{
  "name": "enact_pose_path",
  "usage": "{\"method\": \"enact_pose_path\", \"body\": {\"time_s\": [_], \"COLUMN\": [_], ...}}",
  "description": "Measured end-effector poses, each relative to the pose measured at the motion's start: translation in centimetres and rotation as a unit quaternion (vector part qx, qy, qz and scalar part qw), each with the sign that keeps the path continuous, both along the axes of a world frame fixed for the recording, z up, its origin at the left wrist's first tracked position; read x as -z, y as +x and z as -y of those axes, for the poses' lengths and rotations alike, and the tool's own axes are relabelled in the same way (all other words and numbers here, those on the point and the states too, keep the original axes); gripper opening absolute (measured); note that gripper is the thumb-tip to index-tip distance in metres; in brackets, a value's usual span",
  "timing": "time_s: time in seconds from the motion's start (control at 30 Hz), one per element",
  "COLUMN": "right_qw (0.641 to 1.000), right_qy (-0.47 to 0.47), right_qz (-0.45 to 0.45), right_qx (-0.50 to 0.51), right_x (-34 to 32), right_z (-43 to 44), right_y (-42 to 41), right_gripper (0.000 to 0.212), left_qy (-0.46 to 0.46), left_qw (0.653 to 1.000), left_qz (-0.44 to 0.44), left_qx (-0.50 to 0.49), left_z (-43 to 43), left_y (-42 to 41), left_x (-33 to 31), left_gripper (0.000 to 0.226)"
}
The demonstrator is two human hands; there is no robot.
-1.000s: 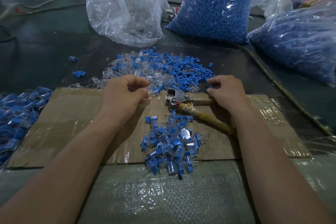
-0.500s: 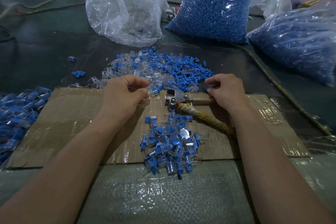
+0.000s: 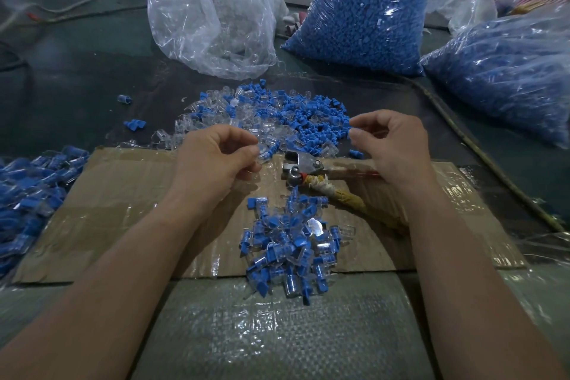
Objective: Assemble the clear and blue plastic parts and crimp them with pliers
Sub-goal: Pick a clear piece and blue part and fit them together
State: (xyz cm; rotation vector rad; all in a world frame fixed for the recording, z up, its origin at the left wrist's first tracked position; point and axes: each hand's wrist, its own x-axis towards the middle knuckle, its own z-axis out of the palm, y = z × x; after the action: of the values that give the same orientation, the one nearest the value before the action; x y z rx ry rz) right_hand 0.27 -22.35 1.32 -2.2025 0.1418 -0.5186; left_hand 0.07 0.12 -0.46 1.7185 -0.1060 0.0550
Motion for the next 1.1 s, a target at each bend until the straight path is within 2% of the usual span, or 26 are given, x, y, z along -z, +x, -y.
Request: {"method": "enact_pose_path", "body": {"time_s": [0.13, 0.37, 0.5, 0.67, 0.9, 1.1], "right_qw": [0.997, 0.990, 0.985, 0.980, 0.981, 0.981], "right_qy": [0.058, 0.030, 0.051, 0.055, -0.008, 0.025], "right_qz": [0.012, 0.025, 0.027, 0.063, 0.103, 0.059], "right_qx": [-0.055, -0.134, -0.162, -0.180, -0.161, -0.185], "right_x": [-0.4, -0.7, -0.5, 0.0, 0.5, 0.4], "right_z": [-1.6, -4.2, -5.3, -6.4, -6.8, -7.0], "right_y": [-1.1, -2.2, -2.6, -2.7, -2.4, -2.6], "right_gripper": [0.024, 0.023, 0.023, 0.017, 0.008, 0.009], "left_qy": [0.002, -0.036, -0.031, -0.011, 0.004, 0.009], "left_qw": [1.000, 0.998, 0.998, 0.998, 0.997, 0.995], "left_qz": [0.013, -0.026, -0.030, -0.020, 0.016, 0.043], "left_qx": [0.021, 0.040, 0.036, 0.051, 0.074, 0.086], "left_z": [0.2, 0.5, 0.6, 0.9, 1.0, 1.0], "left_y": [-0.2, -0.8, -0.9, -0.9, -1.1, -1.4], "left_x": [-0.2, -1.0, -1.1, -1.0, -1.1, -1.1], "left_gripper": [0.014, 0.008, 0.008, 0.013, 0.016, 0.016]}}
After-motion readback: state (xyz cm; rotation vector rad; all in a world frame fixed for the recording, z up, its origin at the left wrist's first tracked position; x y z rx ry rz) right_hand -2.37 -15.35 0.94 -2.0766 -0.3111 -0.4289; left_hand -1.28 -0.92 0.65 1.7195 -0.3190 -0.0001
